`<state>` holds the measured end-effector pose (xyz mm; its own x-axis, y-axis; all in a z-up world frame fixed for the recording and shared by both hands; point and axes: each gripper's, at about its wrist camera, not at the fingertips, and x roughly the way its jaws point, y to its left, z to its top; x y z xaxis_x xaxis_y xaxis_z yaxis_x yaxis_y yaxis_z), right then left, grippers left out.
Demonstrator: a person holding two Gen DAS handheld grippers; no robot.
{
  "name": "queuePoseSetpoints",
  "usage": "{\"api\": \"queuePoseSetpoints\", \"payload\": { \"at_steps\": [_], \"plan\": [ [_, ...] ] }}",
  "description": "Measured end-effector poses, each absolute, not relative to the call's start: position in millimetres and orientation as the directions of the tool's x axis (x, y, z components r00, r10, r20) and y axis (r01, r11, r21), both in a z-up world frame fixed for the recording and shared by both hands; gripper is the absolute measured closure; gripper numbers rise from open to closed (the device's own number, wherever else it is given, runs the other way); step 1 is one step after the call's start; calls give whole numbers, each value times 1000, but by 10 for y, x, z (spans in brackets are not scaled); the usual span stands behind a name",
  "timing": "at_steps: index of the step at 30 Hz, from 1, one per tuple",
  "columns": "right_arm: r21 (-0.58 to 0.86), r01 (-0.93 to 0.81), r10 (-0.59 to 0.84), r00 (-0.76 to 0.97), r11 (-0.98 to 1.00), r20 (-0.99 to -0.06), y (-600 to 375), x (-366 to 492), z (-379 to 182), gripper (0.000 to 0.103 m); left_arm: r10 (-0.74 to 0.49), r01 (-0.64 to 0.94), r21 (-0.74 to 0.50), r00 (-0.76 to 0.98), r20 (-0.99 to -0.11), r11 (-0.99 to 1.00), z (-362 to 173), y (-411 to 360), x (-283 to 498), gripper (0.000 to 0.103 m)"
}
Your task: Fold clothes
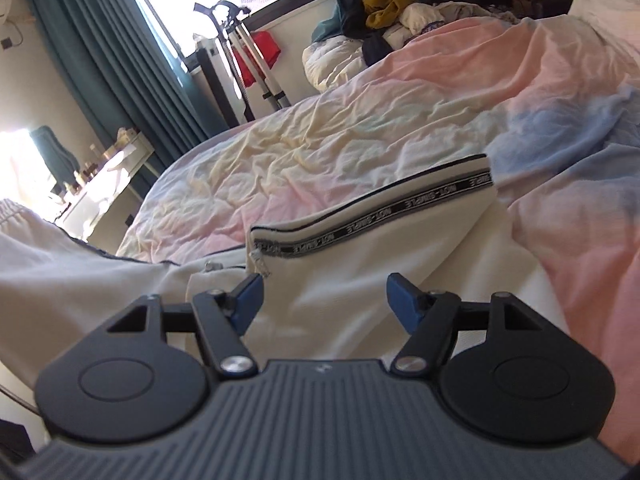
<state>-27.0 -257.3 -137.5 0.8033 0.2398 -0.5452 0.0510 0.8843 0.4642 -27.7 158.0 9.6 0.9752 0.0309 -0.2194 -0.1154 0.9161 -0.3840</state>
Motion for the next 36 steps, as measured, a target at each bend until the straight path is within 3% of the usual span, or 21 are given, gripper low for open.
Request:
{"api": "queuePoseSetpoints", "payload": {
  "at_steps": [7,12,16,23,28,34,36],
  "plan": [
    [609,117,192,889,784,-417,-3365,-478,-1123,31,-104,51,-321,983,-149,946,491,49,-280,87],
    [760,172,152,929,626,-336,-4048,-674,-1183,31,-178,132,-280,973,-146,951,318,-938,-232,87],
    [808,221,90,943,547,-319,-4399,-758,-1316,31,-262,217,-218,943,-207,952,-115,-1665,-327,88],
    [839,244,98,939,486,-330,-4654,-724,-1564,31,-338,308,-141,831,-442,941,-1121,-2457,-320,88],
    [862,203,205,922,464,-328,-4613,-606,-1673,31,-339,351,-62,821,-460,934,-1332,-2460,-383,87],
    [885,132,345,887,447,-307,-4430,-472,-1692,31,-373,451,19,760,-532,892,-1412,-1950,-378,72],
    [889,122,372,877,442,-305,-4382,-439,-1689,31,-415,498,-2,720,-556,867,-1419,-1694,-509,45]
  ]
}}
